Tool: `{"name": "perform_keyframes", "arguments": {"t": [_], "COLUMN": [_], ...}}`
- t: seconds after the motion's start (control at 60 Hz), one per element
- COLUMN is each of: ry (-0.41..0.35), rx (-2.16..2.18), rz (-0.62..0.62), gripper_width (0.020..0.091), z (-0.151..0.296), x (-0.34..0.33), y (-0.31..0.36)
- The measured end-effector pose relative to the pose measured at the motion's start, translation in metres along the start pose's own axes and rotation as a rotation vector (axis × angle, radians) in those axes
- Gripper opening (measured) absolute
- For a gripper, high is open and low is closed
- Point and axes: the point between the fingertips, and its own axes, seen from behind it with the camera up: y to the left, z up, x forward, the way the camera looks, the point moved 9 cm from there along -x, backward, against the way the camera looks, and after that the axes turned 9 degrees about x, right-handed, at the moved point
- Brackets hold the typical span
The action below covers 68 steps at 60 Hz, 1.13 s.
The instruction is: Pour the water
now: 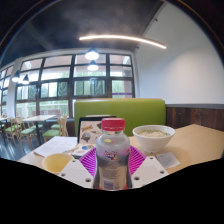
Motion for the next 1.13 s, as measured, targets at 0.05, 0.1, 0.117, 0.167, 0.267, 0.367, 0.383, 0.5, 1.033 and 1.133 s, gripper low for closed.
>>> {"name": "perform_keyframes", "arguments": {"t": [0.05,0.1,0.117,0.167,0.267,0.367,0.383,0.5,1.033,1.133], "ry": [-0.008,-0.005,-0.001,-0.005,-0.033,-0.030,-0.028,0.080,0.087,0.093], "rx": [-0.027,-0.043,-0.051,-0.048,-0.043,-0.038,-0.038,-0.011,-0.011,-0.026], "rz": [0.007,0.007,0.007,0.006,0.009,0.001,0.001,0.006,0.030,0.025], "gripper_width": [0.0371,0.0370,0.0374,0.0374,0.0384,0.0481,0.0506,0.0797,0.0828,0.0827], "z": [0.001,-0.003,-0.004,-0.003,-0.005,-0.003,-0.003,-0.007,0.043,0.038], "x": [0.006,-0.001,0.000,0.001,-0.007,-0.003,-0.005,-0.029,-0.299,-0.328], "y": [0.000,0.004,0.004,0.002,0.007,0.007,0.007,0.010,0.055,0.056]}}
